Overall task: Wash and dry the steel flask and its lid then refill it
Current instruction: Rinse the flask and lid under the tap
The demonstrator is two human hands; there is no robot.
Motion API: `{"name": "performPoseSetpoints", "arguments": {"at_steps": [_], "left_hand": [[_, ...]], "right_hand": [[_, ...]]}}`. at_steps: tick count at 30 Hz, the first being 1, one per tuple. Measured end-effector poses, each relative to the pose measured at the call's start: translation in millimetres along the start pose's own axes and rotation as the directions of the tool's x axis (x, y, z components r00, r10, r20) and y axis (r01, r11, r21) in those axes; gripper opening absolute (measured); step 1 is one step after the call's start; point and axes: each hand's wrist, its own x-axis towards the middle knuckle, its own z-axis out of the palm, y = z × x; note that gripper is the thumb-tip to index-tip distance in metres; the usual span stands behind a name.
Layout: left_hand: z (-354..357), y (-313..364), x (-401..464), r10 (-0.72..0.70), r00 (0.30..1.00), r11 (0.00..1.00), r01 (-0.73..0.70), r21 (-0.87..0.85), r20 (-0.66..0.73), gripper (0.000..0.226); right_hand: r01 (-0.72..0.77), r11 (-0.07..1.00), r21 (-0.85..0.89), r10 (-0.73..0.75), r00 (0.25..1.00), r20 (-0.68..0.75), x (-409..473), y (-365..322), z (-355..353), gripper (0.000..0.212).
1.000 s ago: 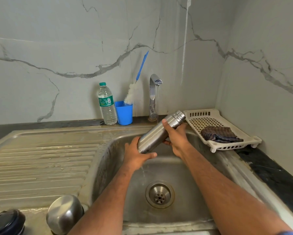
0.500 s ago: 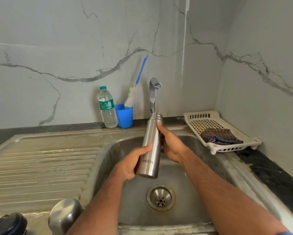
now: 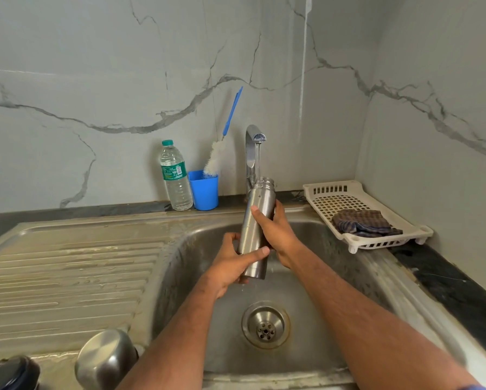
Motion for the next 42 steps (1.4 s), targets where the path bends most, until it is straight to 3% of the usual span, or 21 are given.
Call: {"name": "performPoseSetpoints", "arguments": {"at_steps": [2, 5, 7, 8, 10, 13, 17, 19, 23, 27, 31, 38, 42], "left_hand": [[-5.7, -0.7, 0.5, -0.007, 0.997, 0.996, 0.013, -0.084, 0.073, 0.074], [-19.0, -1.7, -6.9, -0.049, 0.949, 0.955, 0.136, -0.265, 0.31, 0.067], [-24.0, -3.5, -9.3, -0.065, 0.942, 0.945, 0.164, -0.283, 0.329, 0.068], [-24.2, -3.6, -7.6, -0.07, 0.958, 0.956, 0.144, -0.256, 0.279, 0.072], [-23.4, -0.9, -1.7, -0.034, 0.996, 0.999, 0.036, -0.024, 0.08, 0.079], [-22.8, 0.7, 5.8, 0.144, 0.98, 0.941, -0.093, 0.325, -0.136, 0.086], [-22.3, 0.8, 8.4, 0.259, 0.941, 0.872, -0.131, 0.471, -0.219, 0.087], [-23.0, 0.2, 9.5, 0.182, 0.969, 0.899, -0.095, 0.427, -0.167, 0.085], [-25.0, -4.9, 9.7, 0.117, 0.99, 0.896, -0.073, 0.438, -0.076, 0.078], [-26.5, -9.1, 12.3, 0.042, 0.999, 0.884, -0.03, 0.466, -0.015, 0.084], [-28.3, -12.4, 16.9, -0.007, 0.997, 0.914, 0.036, 0.403, -0.072, 0.085], [-24.5, -14.5, 20.0, -0.011, 0.999, 0.906, 0.03, 0.422, -0.047, 0.081], [-22.8, -14.8, 18.6, -0.01, 0.999, 0.905, 0.023, 0.424, -0.034, 0.088]], "right_hand": [[-0.04, 0.995, 0.095, 0.034, 0.998, 0.057, -0.5, -1.8, 0.9, 0.071], [-0.122, 0.952, 0.28, 0.101, 0.991, 0.089, 0.6, -5.9, -6.6, 0.069], [-0.16, 0.925, 0.344, 0.136, 0.986, 0.092, 2.1, -8.9, -12.9, 0.069], [-0.168, 0.926, 0.339, 0.148, 0.985, 0.085, 2.7, -10.1, -15.3, 0.068], [-0.182, 0.935, 0.305, 0.177, 0.983, 0.045, 2.1, -11.9, -18.2, 0.064], [-0.198, 0.938, 0.285, 0.212, 0.977, -0.021, 2.3, -9.8, -19.7, 0.054], [-0.173, 0.948, 0.267, 0.199, 0.977, -0.072, 0.8, -9.2, -15.8, 0.041], [-0.147, 0.97, 0.194, 0.155, 0.987, -0.03, -1.1, -8.9, -15.1, 0.045], [-0.069, 0.988, -0.139, 0.086, 0.989, 0.123, -6.8, -5.5, -17.3, 0.07], [-0.073, 0.981, -0.18, 0.089, 0.993, 0.079, -10.6, -3.0, -13.4, 0.07], [0.056, 0.909, -0.412, -0.039, 0.998, 0.049, -10.1, 0.4, -10.2, 0.059], [0.146, 0.751, -0.645, -0.204, 0.979, -0.017, -9.0, 1.6, -9.1, 0.068], [0.125, 0.74, -0.661, -0.188, 0.982, -0.025, -10.1, 1.4, -5.2, 0.072]]}}
